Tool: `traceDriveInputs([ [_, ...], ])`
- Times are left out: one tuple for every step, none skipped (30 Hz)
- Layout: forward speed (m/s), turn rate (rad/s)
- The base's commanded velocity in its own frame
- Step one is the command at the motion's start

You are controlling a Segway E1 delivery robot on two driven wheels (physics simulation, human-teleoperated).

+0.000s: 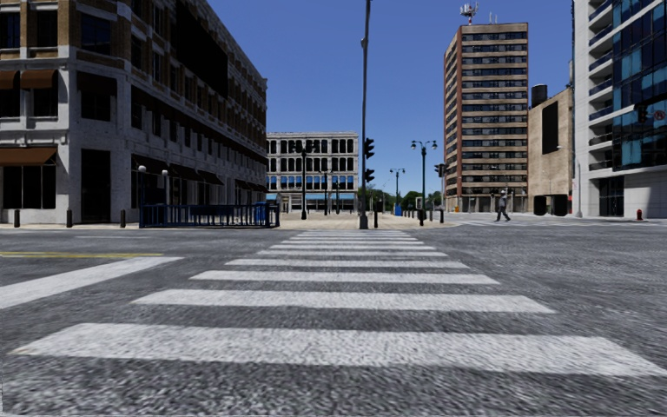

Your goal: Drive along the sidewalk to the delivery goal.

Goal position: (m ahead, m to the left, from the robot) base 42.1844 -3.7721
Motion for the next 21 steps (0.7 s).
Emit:
traceDriveInputs([
  [2.00,0.00],
  [2.00,0.00],
  [2.00,0.00],
  [2.00,0.00],
  [2.00,0.00],
  [2.00,0.00],
  [2.00,0.00],
  [2.00,0.00],
  [2.00,0.00],
  [2.00,0.00],
  [2.00,0.00],
  [2.00,0.00],
  [2.00,0.00],
  [2.00,0.00],
  [2.00,0.00],
  [2.00,0.00],
  [2.00,0.00],
  [2.00,0.00],
  [2.00,0.00],
  [2.00,0.00],
  [2.00,0.00],
])
